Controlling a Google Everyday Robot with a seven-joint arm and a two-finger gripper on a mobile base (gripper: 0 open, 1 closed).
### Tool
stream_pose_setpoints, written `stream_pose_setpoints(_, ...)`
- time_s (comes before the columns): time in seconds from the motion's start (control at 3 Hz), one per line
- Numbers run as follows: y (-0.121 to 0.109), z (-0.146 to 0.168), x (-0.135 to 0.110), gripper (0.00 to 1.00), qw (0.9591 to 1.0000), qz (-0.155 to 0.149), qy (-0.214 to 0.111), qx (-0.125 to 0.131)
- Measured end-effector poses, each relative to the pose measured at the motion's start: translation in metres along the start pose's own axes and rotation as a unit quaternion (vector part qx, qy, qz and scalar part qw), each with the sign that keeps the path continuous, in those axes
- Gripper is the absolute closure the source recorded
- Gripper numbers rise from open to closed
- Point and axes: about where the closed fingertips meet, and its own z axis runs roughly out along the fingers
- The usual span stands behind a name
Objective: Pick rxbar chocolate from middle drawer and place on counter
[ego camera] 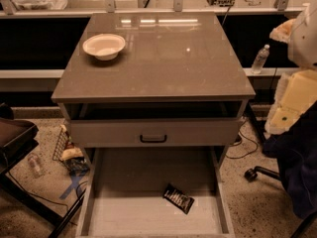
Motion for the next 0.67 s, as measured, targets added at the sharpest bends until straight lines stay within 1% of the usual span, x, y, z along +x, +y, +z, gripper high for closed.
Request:
stream_pose_setpoints(0.33,0.012,0.027,0.010,0.00,0.9994,0.007,-0.032,0.006)
stream_pose_setpoints(0.67,0.025,0.061,0.020,0.00,0.9958,0.026,-0.086,0.020)
